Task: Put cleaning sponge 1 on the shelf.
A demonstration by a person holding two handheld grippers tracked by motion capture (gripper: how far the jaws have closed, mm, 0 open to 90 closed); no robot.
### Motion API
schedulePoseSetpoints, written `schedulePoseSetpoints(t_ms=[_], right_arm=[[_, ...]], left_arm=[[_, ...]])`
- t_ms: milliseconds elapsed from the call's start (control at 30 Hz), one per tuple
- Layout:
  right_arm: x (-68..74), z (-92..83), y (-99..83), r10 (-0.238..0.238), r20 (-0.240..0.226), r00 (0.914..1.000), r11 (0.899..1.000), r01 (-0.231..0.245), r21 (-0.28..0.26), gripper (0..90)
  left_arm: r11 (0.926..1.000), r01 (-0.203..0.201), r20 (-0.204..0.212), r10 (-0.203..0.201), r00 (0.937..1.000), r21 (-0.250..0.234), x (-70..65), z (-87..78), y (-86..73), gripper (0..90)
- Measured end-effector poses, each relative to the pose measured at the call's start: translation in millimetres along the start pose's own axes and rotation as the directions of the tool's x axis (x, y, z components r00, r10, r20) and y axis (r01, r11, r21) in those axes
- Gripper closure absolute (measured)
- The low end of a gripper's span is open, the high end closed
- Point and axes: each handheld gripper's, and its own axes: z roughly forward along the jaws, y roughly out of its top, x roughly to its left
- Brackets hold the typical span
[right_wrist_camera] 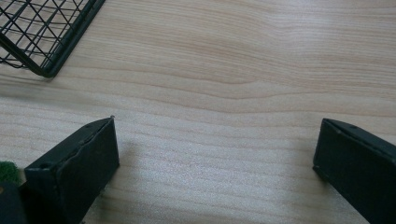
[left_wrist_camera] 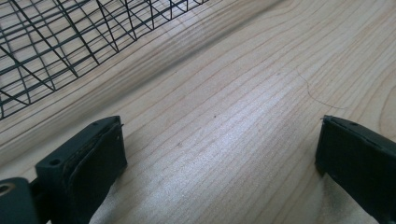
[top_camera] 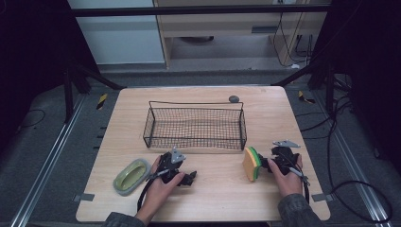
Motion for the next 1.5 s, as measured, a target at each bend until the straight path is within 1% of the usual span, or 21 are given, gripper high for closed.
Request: schedulePoseSetpoints(t_ms=[233, 300, 400, 433, 533, 567, 667, 733, 767, 900, 933, 1033, 1067, 1100, 1133, 1167, 1200, 1233, 1267, 1433, 1500], right_arm=[[0.7, -1.3, -1.3, -0.015, -0.011, 0.9998, 1.000, 0.015, 0.000, 0.4], [1.1, -2.3, -2.0, -0.021, -0.021, 0.9996, 1.000, 0.021, 0.002, 0.4], [0.4, -3.4, -3.2, -0.036, -0.036, 0.9987, 0.999, 0.036, 0.001, 0.4], [-0.7, -3.6, -3.6, -0.047, -0.045, 0.9979, 0.999, 0.047, -0.001, 0.4], [-1.4, -3.9, -3.6, -0.056, -0.049, 0.9972, 0.998, 0.056, 0.002, 0.4], [-1.2, -4.4, -3.6, -0.055, -0.048, 0.9973, 0.998, 0.055, 0.005, 0.5], [-0.9, -4.7, -3.8, -0.057, -0.049, 0.9972, 0.998, 0.058, 0.006, 0.4], [-1.0, -5.4, -3.5, -0.062, -0.056, 0.9965, 0.998, 0.063, 0.013, 0.4], [-1.0, -5.4, -3.5, -0.062, -0.056, 0.9965, 0.998, 0.063, 0.013, 0.4], [-1.8, -5.7, -3.3, -0.072, -0.063, 0.9954, 0.997, 0.074, 0.020, 0.5], [-1.8, -5.7, -3.3, -0.072, -0.063, 0.9954, 0.997, 0.074, 0.020, 0.5], [-1.4, -5.6, -3.2, -0.069, -0.063, 0.9956, 0.997, 0.070, 0.018, 0.5], [-1.4, -5.6, -3.2, -0.069, -0.063, 0.9956, 0.997, 0.070, 0.018, 0.5], [-0.9, -5.8, -3.2, -0.069, -0.062, 0.9957, 0.997, 0.070, 0.019, 0.6], [-0.9, -5.8, -3.2, -0.069, -0.062, 0.9957, 0.997, 0.070, 0.019, 0.6], [-0.2, -5.9, -3.4, -0.069, -0.062, 0.9957, 0.997, 0.070, 0.020, 0.7], [-0.2, -5.9, -3.4, -0.069, -0.062, 0.9957, 0.997, 0.070, 0.020, 0.7], [0.3, -6.1, -3.5, -0.070, -0.064, 0.9955, 0.997, 0.071, 0.020, 0.7], [0.3, -6.1, -3.5, -0.070, -0.064, 0.9955, 0.997, 0.071, 0.020, 0.7], [0.0, -6.1, -3.3, -0.082, -0.068, 0.9942, 0.996, 0.084, 0.019, 0.7], [0.0, -6.0, -3.0, -0.083, -0.072, 0.9939, 0.996, 0.085, 0.020, 0.7]], left_arm=[[0.9996, -0.024, 0.033, 0.023, 0.9992, 0.013, -1.0, -4.5, -0.1, 4.1], [0.9995, -0.031, 0.062, 0.030, 0.9976, 0.010, -2.7, -9.5, 1.2, 4.0], [0.9986, -0.052, 0.064, 0.053, 0.9965, -0.012, -5.4, -20.9, 4.7, 4.0], [0.9966, -0.081, 0.060, 0.082, 0.9949, -0.016, -5.8, -31.0, 11.5, 5.0], [0.9926, -0.120, 0.055, 0.121, 0.9911, -0.014, -3.7, -42.8, 21.3, 4.8], [0.9875, -0.157, 0.048, 0.157, 0.9864, -0.009, 0.8, -56.4, 32.2, 3.9], [0.9874, -0.158, 0.059, 0.157, 0.9858, 0.007, 9.0, -68.9, 40.8, 3.5], [0.9845, -0.163, 0.036, 0.161, 0.9863, 0.063, 25.6, -83.2, 48.2, 4.0], [0.9845, -0.163, 0.036, 0.161, 0.9863, 0.063, 25.6, -83.2, 48.2, 4.7], [0.9834, -0.133, -0.016, 0.136, 0.9905, 0.123, 55.1, -103.6, 51.5, 5.5], [0.9834, -0.133, -0.016, 0.136, 0.9905, 0.123, 55.1, -103.6, 51.5, 5.6], [0.9730, -0.125, -0.038, 0.135, 0.9901, 0.194, 70.1, -114.7, 49.9, 7.4], [0.9730, -0.125, -0.038, 0.135, 0.9901, 0.194, 70.1, -114.7, 49.9, 8.2], [0.9644, -0.127, -0.047, 0.141, 0.9889, 0.232, 76.3, -118.9, 47.6, 8.5], [0.9644, -0.127, -0.047, 0.141, 0.9889, 0.232, 76.3, -118.9, 47.6, 8.8], [0.9565, -0.105, -0.044, 0.121, 0.9916, 0.272, 82.3, -120.9, 43.5, 9.8], [0.9565, -0.105, -0.044, 0.121, 0.9916, 0.272, 82.3, -120.9, 43.5, 11.0], [0.9472, -0.097, -0.048, 0.117, 0.9920, 0.305, 86.4, -121.1, 37.8, 12.5], [0.9472, -0.097, -0.048, 0.117, 0.9920, 0.305, 86.4, -121.1, 37.8, 13.9], [0.9207, -0.089, -0.044, 0.115, 0.9925, 0.380, 92.0, -119.0, 21.8, 18.9], [0.9123, -0.081, -0.035, 0.103, 0.9941, 0.402, 94.8, -118.1, 15.9, 24.7]])
